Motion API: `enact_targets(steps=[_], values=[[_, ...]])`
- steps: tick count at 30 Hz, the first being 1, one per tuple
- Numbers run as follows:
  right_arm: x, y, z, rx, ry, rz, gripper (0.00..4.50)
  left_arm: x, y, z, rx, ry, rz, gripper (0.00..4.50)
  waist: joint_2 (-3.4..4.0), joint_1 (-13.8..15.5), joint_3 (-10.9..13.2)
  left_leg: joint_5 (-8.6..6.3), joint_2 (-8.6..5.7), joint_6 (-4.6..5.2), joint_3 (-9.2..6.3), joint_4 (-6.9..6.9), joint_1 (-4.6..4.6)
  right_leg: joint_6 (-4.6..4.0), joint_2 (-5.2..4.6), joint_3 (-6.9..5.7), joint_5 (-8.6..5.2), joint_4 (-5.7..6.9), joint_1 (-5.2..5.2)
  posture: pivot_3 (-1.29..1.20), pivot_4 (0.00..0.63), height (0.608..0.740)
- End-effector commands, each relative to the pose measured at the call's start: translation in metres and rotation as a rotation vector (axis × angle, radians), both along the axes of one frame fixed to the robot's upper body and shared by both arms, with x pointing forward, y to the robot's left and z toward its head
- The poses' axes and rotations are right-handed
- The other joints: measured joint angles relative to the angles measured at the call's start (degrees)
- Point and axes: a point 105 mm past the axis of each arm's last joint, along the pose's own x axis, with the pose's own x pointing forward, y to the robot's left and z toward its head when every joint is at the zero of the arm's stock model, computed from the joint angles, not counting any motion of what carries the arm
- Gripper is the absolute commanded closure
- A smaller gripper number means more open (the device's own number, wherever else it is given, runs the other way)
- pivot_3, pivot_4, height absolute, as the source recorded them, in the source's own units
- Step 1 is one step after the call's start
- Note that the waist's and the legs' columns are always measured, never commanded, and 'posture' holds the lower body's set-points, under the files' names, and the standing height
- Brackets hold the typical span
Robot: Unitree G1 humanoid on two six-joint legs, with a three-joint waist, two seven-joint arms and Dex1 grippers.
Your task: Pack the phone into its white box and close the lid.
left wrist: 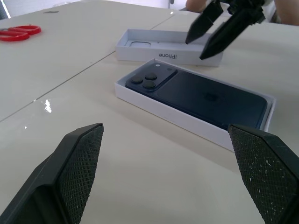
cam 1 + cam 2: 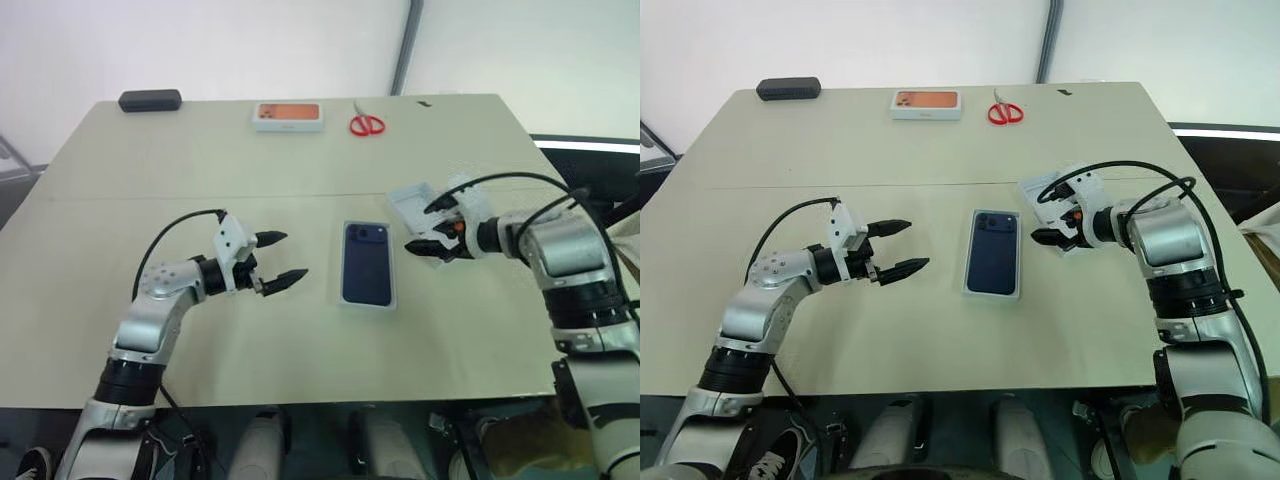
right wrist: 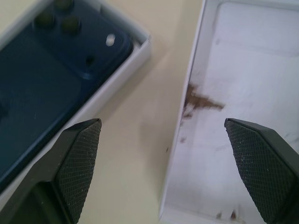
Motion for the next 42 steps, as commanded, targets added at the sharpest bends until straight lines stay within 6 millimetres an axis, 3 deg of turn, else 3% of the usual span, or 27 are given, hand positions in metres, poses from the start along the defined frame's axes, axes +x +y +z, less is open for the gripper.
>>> enact_targets(steps=[1,7,19,22,29,37,41,42], values=[[-0.001,0.004,0.004,-0.006,0.009,-0.011,0.09,-0.004,-0.009,0.007,-0.018,-0.032,-0.025,0.0,0.0,0.0,0.0,0.0,-0.01,0.0,0.01,0.01,0.0,0.0,-0.01,0.01,0.0,0.0,0.0,0.0,0.15,0.74],[0.01,0.0,0.002,-0.074,-0.014,-0.077,0.09,-0.008,-0.001,0.024,-0.087,-0.135,-0.037,0.0,0.0,-0.2,0.0,0.0,-0.01,0.0,0.09,0.08,0.0,0.0,-0.04,0.02,0.0,0.01,0.01,0.0,0.15,0.74],[0.013,0.008,0.003,-0.038,0.013,-0.13,0.09,-0.01,-0.004,0.019,-0.081,-0.144,-0.045,0.0,0.0,0.0,0.0,0.0,-0.02,0.01,0.11,0.04,-0.02,0.01,-0.03,0.07,0.01,0.03,-0.06,0.0,0.15,0.74],[0.015,0.003,-0.001,-0.063,0.008,-0.151,0.85,-0.009,-0.006,0.02,-0.096,-0.139,-0.041,0.0,0.0,0.0,0.0,0.0,-0.02,0.01,0.12,0.04,-0.02,0.0,-0.02,0.07,0.01,0.03,-0.06,0.0,0.15,0.74],[0.02,0.0,0.0,-0.064,-0.005,-0.186,4.46,-0.009,-0.01,0.019,-0.103,-0.133,-0.042,0.0,0.0,-0.2,0.0,0.0,-0.01,0.01,0.15,0.04,-0.02,0.01,0.04,0.07,0.01,0.04,-0.06,0.0,0.15,0.74],[0.026,-0.004,0.005,-0.045,-0.032,-0.24,4.46,-0.007,-0.007,0.019,-0.1,-0.125,-0.031,0.0,0.0,-0.2,0.0,0.0,-0.01,0.01,0.15,0.05,-0.02,0.01,0.04,0.07,0.01,0.04,-0.05,0.0,0.15,0.74],[0.038,-0.002,0.027,0.025,-0.145,-0.244,4.46,-0.005,-0.005,0.02,-0.106,-0.125,-0.016,0.0,0.01,-0.1,0.0,0.0,-0.01,0.01,0.15,0.05,-0.02,0.0,0.03,0.08,0.01,0.04,-0.05,0.0,0.15,0.74],[0.041,0.005,0.039,0.112,-0.18,-0.229,4.46,-0.004,-0.005,0.02,-0.108,-0.121,-0.012,0.0,0.01,-0.1,0.0,0.0,-0.02,0.01,0.15,0.04,-0.02,0.01,0.03,0.08,0.01,0.04,-0.05,0.0,0.15,0.74]])
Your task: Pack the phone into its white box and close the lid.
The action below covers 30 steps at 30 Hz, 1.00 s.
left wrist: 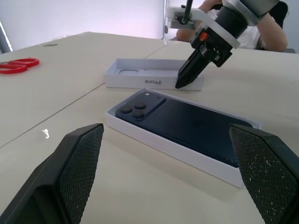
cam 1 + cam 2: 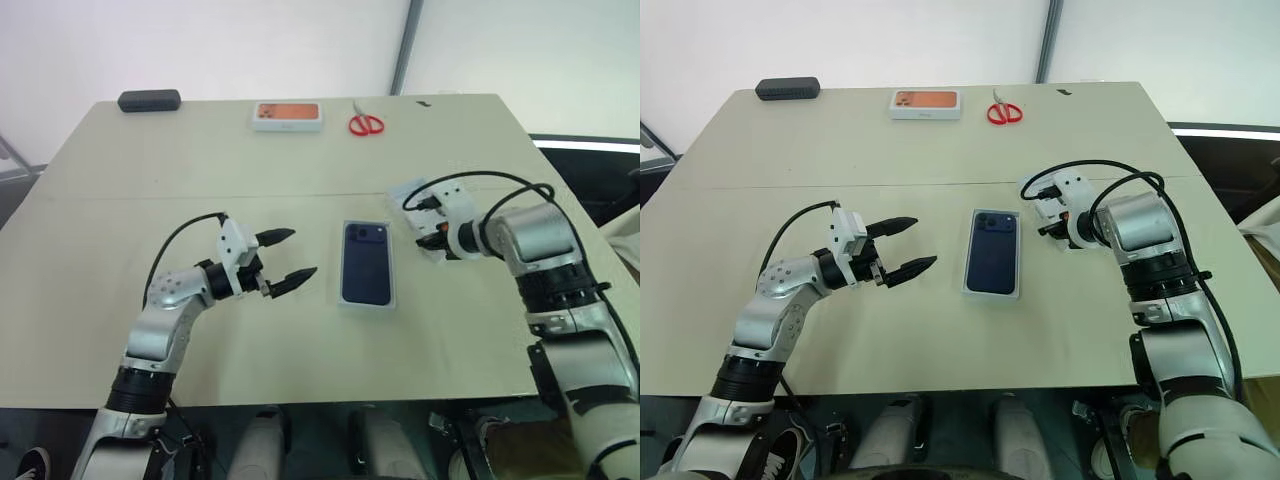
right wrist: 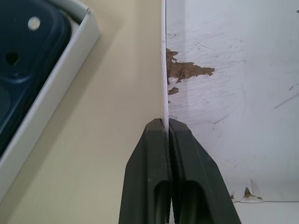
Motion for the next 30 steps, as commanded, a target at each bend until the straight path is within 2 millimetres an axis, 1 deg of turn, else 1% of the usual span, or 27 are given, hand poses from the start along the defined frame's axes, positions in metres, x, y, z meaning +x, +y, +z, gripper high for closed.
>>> enact_targets(steps=[1,3,4,5,6,7,9,10,12,13,14,15,18,20,23,26,28,30], values=[[0.016,0.014,0.054,0.188,-0.214,0.038,4.46,0.003,0.003,0.01,-0.016,-0.026,0.015,0.0,0.01,-0.1,0.0,0.0,0.0,0.0,0.0,-0.01,0.0,0.0,0.0,0.0,0.0,0.0,0.0,0.0,0.15,0.74],[0.019,0.021,0.072,0.293,-0.291,0.067,4.46,0.005,0.004,0.009,-0.018,-0.021,0.024,0.0,0.02,-0.1,0.0,0.0,0.0,0.0,0.02,-0.03,0.0,0.0,0.02,0.01,0.0,0.01,-0.02,0.0,0.15,0.74],[0.018,0.025,0.078,0.355,-0.302,0.072,4.46,0.005,0.005,0.009,-0.019,-0.019,0.027,0.0,0.03,-0.1,0.0,0.0,0.01,0.0,0.02,-0.03,0.0,0.0,0.04,0.01,0.0,0.01,-0.02,0.0,0.15,0.74],[0.018,0.029,0.087,0.457,-0.31,0.066,4.46,0.006,0.006,0.009,-0.023,-0.014,0.033,0.0,0.03,-0.1,0.0,0.0,0.02,0.0,0.01,-0.04,0.0,0.0,0.05,0.01,0.0,0.01,-0.03,0.0,0.15,0.74],[0.014,0.038,0.098,0.588,-0.316,0.098,4.46,0.007,0.007,0.009,-0.025,-0.012,0.039,0.0,0.03,-0.1,0.0,0.0,0.02,0.0,0.0,-0.04,0.0,0.0,0.05,0.0,0.0,0.02,-0.03,0.0,0.15,0.74],[0.011,0.044,0.106,0.673,-0.319,0.123,4.46,0.008,0.007,0.009,-0.027,-0.01,0.044,0.0,0.03,-0.1,0.0,0.0,0.03,0.0,-0.02,-0.04,0.0,0.0,0.05,0.0,0.0,0.02,-0.03,0.0,0.15,0.74],[-0.001,0.058,0.116,0.906,-0.249,0.163,4.46,0.009,0.008,0.01,-0.035,-0.005,0.053,0.0,0.03,-0.1,0.0,0.0,0.04,0.0,-0.02,-0.05,0.0,0.0,0.05,0.0,0.0,0.03,-0.02,0.0,0.15,0.74],[-0.009,0.067,0.113,0.98,-0.202,0.195,4.46,0.011,0.009,0.011,-0.04,-0.005,0.059,0.0,0.03,0.0,0.0,0.0,0.06,0.0,-0.03,-0.05,0.0,0.0,0.05,0.0,0.0,0.04,-0.03,0.0,0.15,0.74],[-0.021,0.08,0.11,1.068,-0.138,0.241,4.46,0.012,0.011,0.013,-0.049,-0.002,0.07,0.0,0.04,0.0,0.0,0.0,0.08,0.0,-0.07,-0.06,0.0,0.0,0.05,0.0,0.0,0.05,-0.03,0.0,0.15,0.74],[-0.031,0.093,0.106,1.136,-0.109,0.288,4.46,0.014,0.012,0.014,-0.055,-0.003,0.079,0.0,0.05,0.1,0.0,0.0,0.08,0.0,-0.09,-0.06,0.0,0.0,0.04,0.0,0.0,0.05,-0.04,0.0,0.15,0.74],[-0.037,0.1,0.104,1.183,-0.096,0.316,4.46,0.015,0.013,0.015,-0.06,-0.003,0.085,0.0,0.05,0.0,0.0,0.0,0.09,0.0,-0.12,-0.08,0.0,0.0,0.02,0.01,0.0,0.06,-0.04,0.0,0.15,0.74],[-0.048,0.113,0.098,1.232,-0.07,0.371,4.46,0.017,0.015,0.017,-0.076,-0.002,0.097,0.0,0.07,0.0,0.0,0.0,0.09,0.0,-0.15,-0.07,0.0,0.0,0.03,0.0,0.0,0.06,-0.04,0.0,0.15,0.74],[-0.071,0.132,0.086,1.318,-0.022,0.443,4.46,0.02,0.019,0.024,-0.111,-0.001,0.125,0.0,0.09,0.0,0.0,0.0,0.1,0.01,-0.15,-0.11,0.0,0.0,0.02,0.01,0.0,0.06,-0.05,0.0,0.15,0.74],[-0.076,0.136,0.082,1.389,-0.003,0.42,4.46,0.021,0.022,0.028,-0.13,-0.003,0.142,0.0,0.11,-0.1,0.0,0.0,0.1,0.01,-0.15,-0.11,-0.01,0.0,-0.01,0.01,0.0,0.07,-0.06,0.0,0.15,0.74],[-0.081,0.14,0.072,1.421,0.04,0.382,4.46,0.022,0.025,0.03,-0.144,-0.004,0.16,0.0,0.11,-0.2,0.0,0.0,0.09,0.01,-0.14,-0.08,-0.01,0.0,-0.01,0.04,0.0,0.11,-0.08,0.0,0.15,0.74],[-0.09,0.147,0.049,1.451,0.123,0.325,4.46,0.022,0.024,0.028,-0.147,0.004,0.167,0.0,0.11,-0.2,0.0,-0.01,0.09,0.02,-0.11,-0.13,-0.01,-0.01,0.06,0.01,0.0,0.08,-0.08,0.0,0.15,0.74],[-0.095,0.15,0.04,1.471,0.17,0.297,4.46,0.021,0.022,0.027,-0.154,0.014,0.165,0.0,0.11,-0.3,0.0,-0.01,0.09,0.02,-0.07,-0.2,-0.04,-0.01,0.05,0.03,0.0,0.06,-0.14,0.0,0.15,0.74],[-0.101,0.151,0.032,1.446,0.198,0.274,4.46,0.02,0.019,0.026,-0.163,0.024,0.161,0.0,0.12,-0.5,0.0,0.0,0.1,0.02,-0.04,-0.18,-0.03,-0.01,0.04,0.06,0.0,0.08,-0.14,0.0,0.15,0.74]])
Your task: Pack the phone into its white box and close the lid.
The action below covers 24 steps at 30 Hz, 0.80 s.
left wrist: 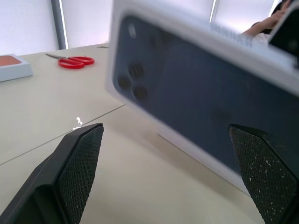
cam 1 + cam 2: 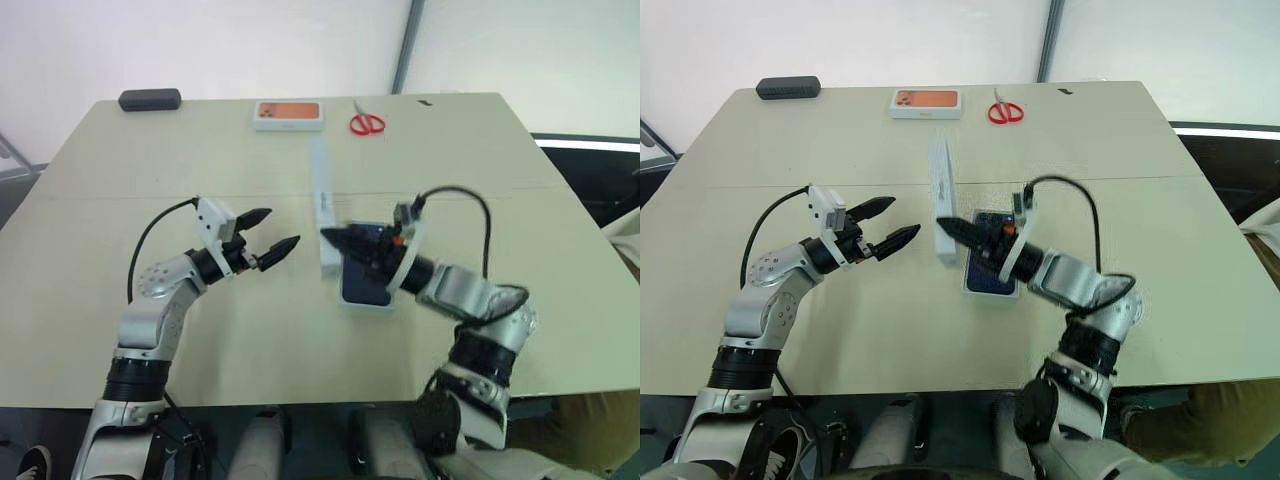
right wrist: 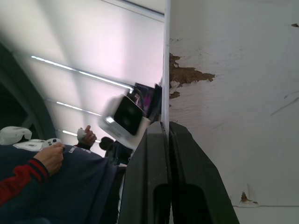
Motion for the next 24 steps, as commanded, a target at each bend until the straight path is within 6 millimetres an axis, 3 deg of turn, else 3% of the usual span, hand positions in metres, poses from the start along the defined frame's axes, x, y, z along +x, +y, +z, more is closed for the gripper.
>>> enact_targets(steps=[1,10,12,13,15,19,22,24], values=[[-0.012,0.008,0.008,0.009,-0.026,0.041,4.46,-0.004,-0.006,0.011,-0.027,-0.028,-0.023,0.0,0.0,-0.5,0.0,0.0,0.0,0.0,0.0,0.02,0.0,0.0,0.0,0.01,0.0,0.0,0.0,0.0,0.15,0.74],[-0.017,0.01,0.0,0.006,0.082,0.04,4.5,-0.011,-0.025,-0.003,-0.011,-0.001,-0.05,4.36,0.0,-1.2,0.0,0.0,0.01,0.01,0.03,0.01,0.01,0.0,0.11,0.01,-0.01,-0.01,0.02,0.0,0.15,0.74],[-0.018,0.009,-0.01,-0.021,0.104,0.035,4.5,-0.013,-0.03,-0.014,0.018,0.017,-0.062,4.44,0.0,-1.2,0.0,0.0,0.01,0.01,0.03,0.01,0.01,0.0,0.11,0.01,-0.01,-0.02,0.02,0.0,0.15,0.74],[-0.02,0.009,-0.013,-0.033,0.106,0.034,4.21,-0.015,-0.033,-0.018,0.018,0.035,-0.068,4.48,0.0,-1.1,0.0,0.0,0.01,0.01,0.04,0.01,0.01,0.0,0.11,0.02,-0.01,-0.03,0.04,0.0,0.15,0.74],[-0.02,0.006,-0.019,-0.061,0.112,0.022,3.51,-0.016,-0.037,-0.025,0.027,0.054,-0.071,4.5,-0.01,-1.1,0.0,0.0,0.01,0.01,0.04,0.01,0.01,0.0,0.09,0.04,-0.01,-0.05,0.03,0.0,0.15,0.74],[-0.013,-0.001,-0.008,-0.068,0.057,-0.02,1.57,-0.02,-0.041,-0.026,0.026,0.053,-0.079,4.5,-0.01,-1.1,0.0,0.0,0.0,0.01,0.03,0.03,0.01,0.0,0.09,0.05,-0.01,-0.05,0.05,0.0,0.15,0.74],[-0.001,-0.018,0.004,-0.13,-0.038,-0.079,0.06,-0.018,-0.045,-0.028,0.021,0.058,-0.081,4.5,-0.01,-1.0,0.0,0.0,0.01,0.01,0.04,0.02,0.01,0.0,0.09,0.05,-0.01,-0.06,0.04,0.0,0.15,0.74],[-0.001,-0.029,0.012,-0.148,-0.101,-0.088,0.06,-0.017,-0.048,-0.027,0.014,0.058,-0.084,4.5,-0.01,-0.9,0.0,0.0,0.0,0.01,0.05,0.02,0.01,0.0,0.1,0.04,-0.01,-0.08,0.04,0.0,0.15,0.74]])
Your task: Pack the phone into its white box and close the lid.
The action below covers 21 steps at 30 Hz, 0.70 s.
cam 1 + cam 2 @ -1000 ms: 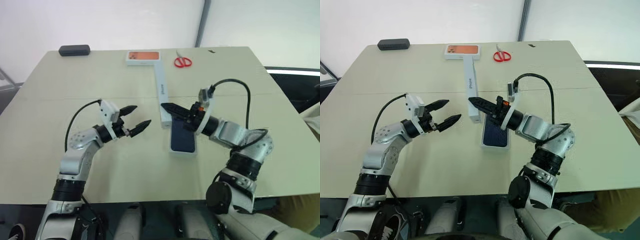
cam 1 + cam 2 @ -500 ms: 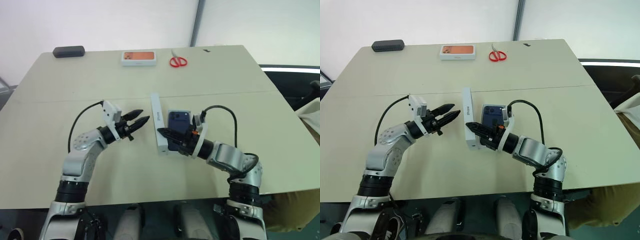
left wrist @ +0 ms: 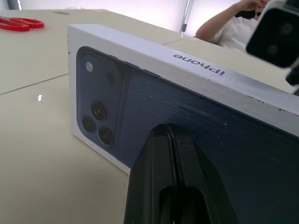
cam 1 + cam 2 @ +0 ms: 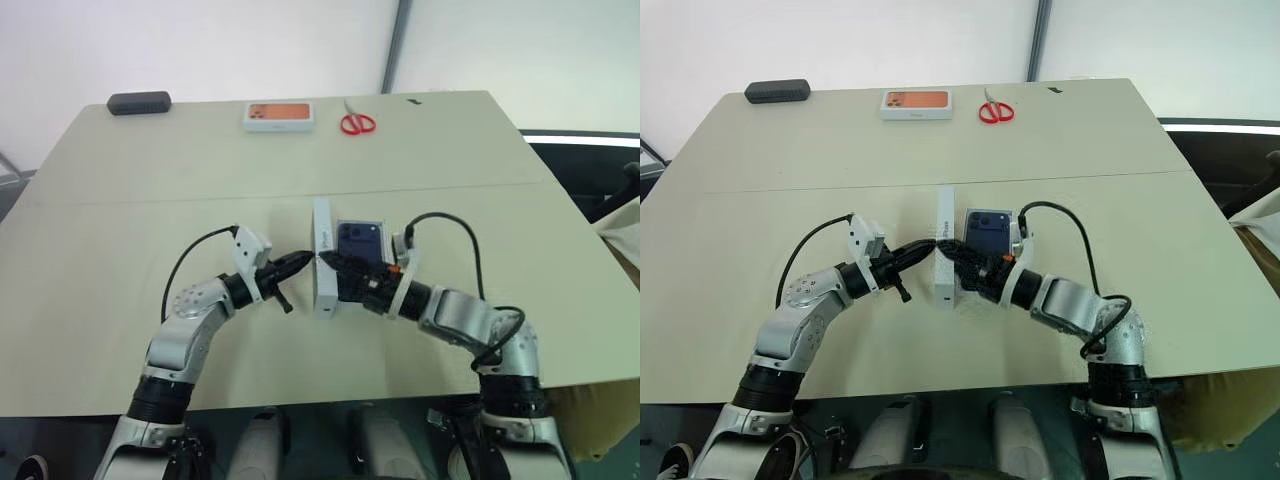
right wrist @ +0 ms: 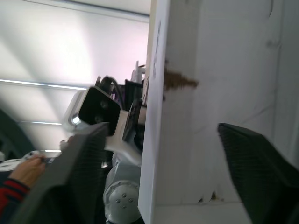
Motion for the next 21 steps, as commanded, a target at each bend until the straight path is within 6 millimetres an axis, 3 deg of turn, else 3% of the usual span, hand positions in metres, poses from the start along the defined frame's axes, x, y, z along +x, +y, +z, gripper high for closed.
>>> enact_targets(steps=[1,7,12,17,21], values=[[-0.001,-0.02,0.03,-0.032,-0.192,-0.009,0.06,0.001,-0.01,0.011,0.0,-0.053,-0.017,4.5,0.0,0.3,0.0,0.0,0.0,0.0,0.0,0.0,-0.01,0.0,-0.01,-0.01,0.0,-0.02,0.0,0.0,0.15,0.74],[0.02,-0.08,0.036,-0.342,-0.426,-0.164,0.06,0.003,-0.028,0.01,-0.008,-0.048,-0.046,4.5,0.0,1.1,0.0,-0.02,-0.05,0.04,0.05,0.09,-0.05,0.02,-0.02,-0.02,0.0,-0.18,0.08,0.0,0.15,0.74],[0.026,-0.079,0.023,-0.772,-0.754,-0.107,0.06,0.002,-0.043,0.017,-0.028,-0.057,-0.084,4.5,0.0,1.3,0.0,-0.07,-0.02,0.12,0.1,0.09,-0.02,0.02,0.05,0.01,0.0,-0.24,0.07,0.0,0.15,0.74],[0.04,-0.085,0.014,-1.013,-0.961,-0.144,0.06,0.005,-0.026,0.013,0.01,-0.055,-0.055,4.5,-0.01,1.4,0.0,-0.07,-0.03,0.12,0.1,0.08,-0.02,0.03,0.04,0.02,0.0,-0.24,0.06,0.0,0.15,0.74],[0.042,-0.089,0.001,-1.198,-1.08,-0.097,1.98,0.001,-0.005,0.011,0.047,-0.046,-0.044,4.5,-0.02,1.6,0.0,-0.07,-0.03,0.12,0.09,0.12,-0.03,0.03,-0.01,0.02,0.0,-0.26,0.09,0.0,0.15,0.74]])
